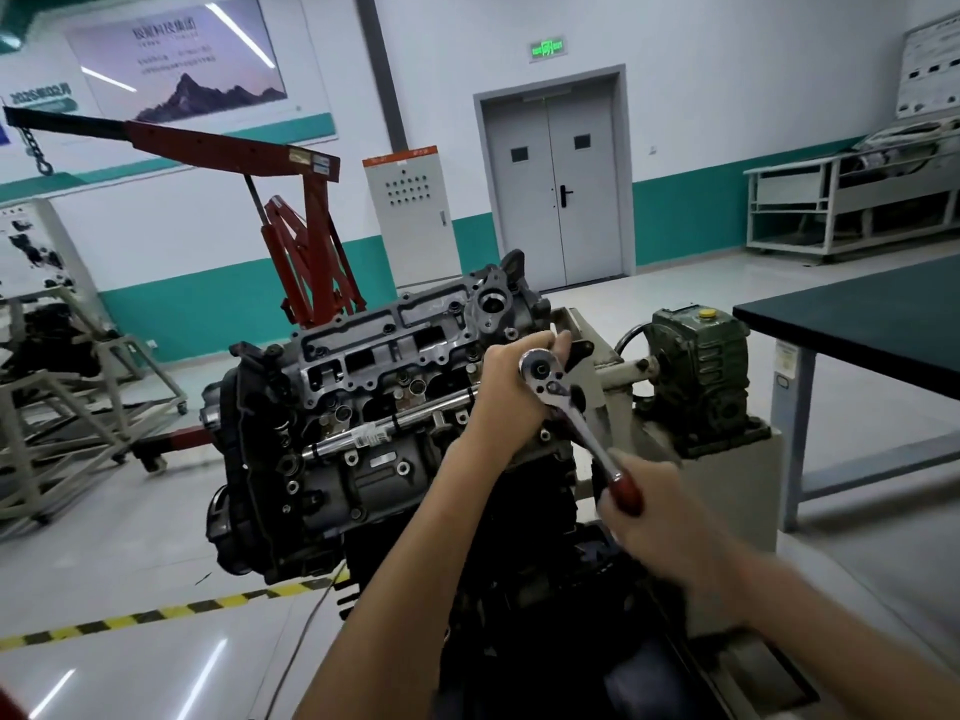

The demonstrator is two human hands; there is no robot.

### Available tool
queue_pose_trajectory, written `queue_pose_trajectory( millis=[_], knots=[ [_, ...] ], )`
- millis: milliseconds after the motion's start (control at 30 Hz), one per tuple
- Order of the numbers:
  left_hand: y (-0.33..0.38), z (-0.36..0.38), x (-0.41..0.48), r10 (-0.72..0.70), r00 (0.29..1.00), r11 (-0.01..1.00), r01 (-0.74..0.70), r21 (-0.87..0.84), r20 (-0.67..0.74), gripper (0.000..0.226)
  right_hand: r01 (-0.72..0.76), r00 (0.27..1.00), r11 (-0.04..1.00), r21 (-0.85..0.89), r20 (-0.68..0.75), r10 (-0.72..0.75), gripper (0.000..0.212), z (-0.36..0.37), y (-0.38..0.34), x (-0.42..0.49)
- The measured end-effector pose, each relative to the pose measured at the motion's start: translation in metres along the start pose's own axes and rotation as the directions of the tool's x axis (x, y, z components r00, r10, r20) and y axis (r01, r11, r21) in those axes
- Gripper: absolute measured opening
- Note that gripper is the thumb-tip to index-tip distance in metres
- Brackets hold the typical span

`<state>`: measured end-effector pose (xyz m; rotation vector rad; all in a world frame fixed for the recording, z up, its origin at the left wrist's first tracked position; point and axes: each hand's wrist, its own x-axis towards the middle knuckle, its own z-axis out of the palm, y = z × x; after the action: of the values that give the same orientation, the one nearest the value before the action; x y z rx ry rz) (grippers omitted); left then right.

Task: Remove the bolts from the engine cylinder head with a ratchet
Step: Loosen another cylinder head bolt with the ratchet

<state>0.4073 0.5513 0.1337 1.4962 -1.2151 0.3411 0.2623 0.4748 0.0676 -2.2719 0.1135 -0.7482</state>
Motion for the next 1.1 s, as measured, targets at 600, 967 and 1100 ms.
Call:
queue_pose_trajectory(
  millis=[600, 967, 1100],
  knots=[
    [-0.010, 0.031, 0.006, -0.034, 0.921, 0.996, -0.002, -0.090, -0.388, 0.047, -0.133, 0.982, 0.916, 0.380, -0.071, 0.172, 0.019, 0.061, -0.029, -0.011],
    [-0.009, -0.007, 0.011, 0.042, 0.996, 0.997, -0.047, 0.065, 0.075, 0.047, 0.215, 0.977, 0.748, -0.628, 0.137, -0.165, 0.008, -0.089, 0.007, 0.057],
    [-0.010, 0.017, 0.004, 0.032, 0.981, 0.998, -0.042, -0.051, -0.192, 0.050, -0.039, 0.999, 0.977, -0.210, -0.023, 0.035, 0.011, -0.025, 0.012, 0.011]
  ],
)
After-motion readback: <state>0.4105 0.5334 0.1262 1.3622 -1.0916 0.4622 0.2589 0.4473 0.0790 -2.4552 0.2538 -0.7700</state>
